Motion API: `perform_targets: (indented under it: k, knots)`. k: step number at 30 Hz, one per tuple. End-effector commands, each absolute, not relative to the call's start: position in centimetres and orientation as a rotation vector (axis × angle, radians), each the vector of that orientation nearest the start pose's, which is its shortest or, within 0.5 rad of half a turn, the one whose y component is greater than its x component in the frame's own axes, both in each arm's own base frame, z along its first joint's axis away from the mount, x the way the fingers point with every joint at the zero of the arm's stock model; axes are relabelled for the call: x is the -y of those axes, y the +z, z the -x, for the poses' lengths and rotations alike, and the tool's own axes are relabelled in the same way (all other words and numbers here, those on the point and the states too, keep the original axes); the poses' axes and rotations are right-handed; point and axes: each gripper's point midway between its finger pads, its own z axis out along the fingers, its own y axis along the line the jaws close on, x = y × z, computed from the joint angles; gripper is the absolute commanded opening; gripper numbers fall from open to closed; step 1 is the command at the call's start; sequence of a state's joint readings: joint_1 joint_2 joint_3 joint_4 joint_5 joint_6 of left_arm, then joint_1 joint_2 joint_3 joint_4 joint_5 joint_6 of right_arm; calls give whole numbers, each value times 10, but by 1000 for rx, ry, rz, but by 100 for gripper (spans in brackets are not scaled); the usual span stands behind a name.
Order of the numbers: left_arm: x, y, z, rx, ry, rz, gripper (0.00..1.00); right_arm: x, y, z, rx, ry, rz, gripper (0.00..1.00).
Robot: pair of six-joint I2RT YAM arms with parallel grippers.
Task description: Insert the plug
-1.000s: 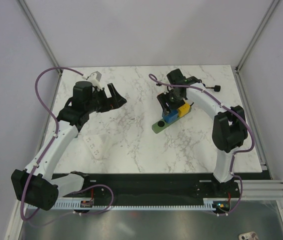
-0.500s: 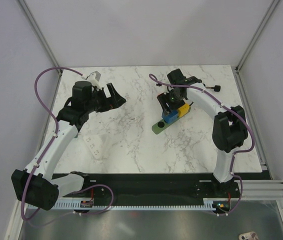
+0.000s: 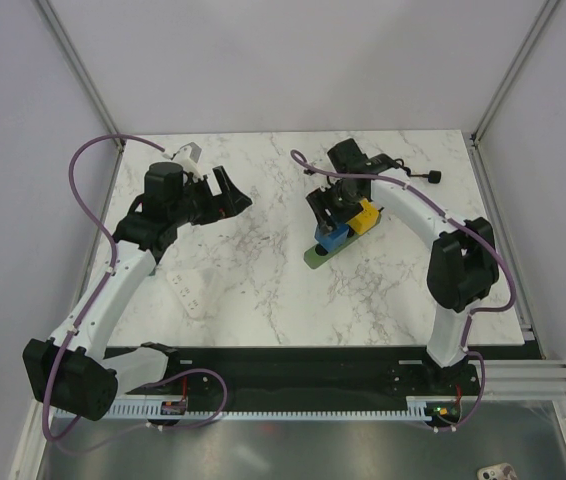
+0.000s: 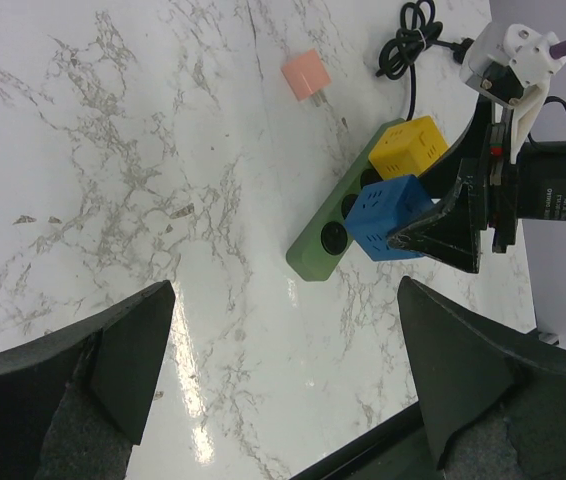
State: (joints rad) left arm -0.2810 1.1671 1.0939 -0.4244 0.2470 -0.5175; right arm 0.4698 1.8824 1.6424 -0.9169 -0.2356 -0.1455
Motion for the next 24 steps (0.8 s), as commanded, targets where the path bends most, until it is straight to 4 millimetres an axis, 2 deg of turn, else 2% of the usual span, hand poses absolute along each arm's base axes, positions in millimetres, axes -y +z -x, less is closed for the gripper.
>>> perform_targets:
  k: [1, 7, 13, 18, 22, 24]
  knots:
    - [162, 258, -328, -2105, -752, 59, 100, -220, 138, -349, -2558, 434, 895, 0]
    - [161, 258, -328, -2105, -749, 61, 100, -205, 116, -351, -2613, 329, 906, 0]
    - [161, 259, -328, -2103, -750, 58, 100, -199, 107, -357, -2633, 307, 890, 0]
    - [161, 259, -328, -2104, -752, 62, 100, -204, 116, -361, -2604, 331, 886, 0]
    - [160, 258, -329, -2105, -751, 64, 100, -211, 131, -360, -2563, 388, 890, 0]
    - [159, 259, -329, -2103, -750, 67, 100, -211, 132, -359, -2561, 389, 890, 0]
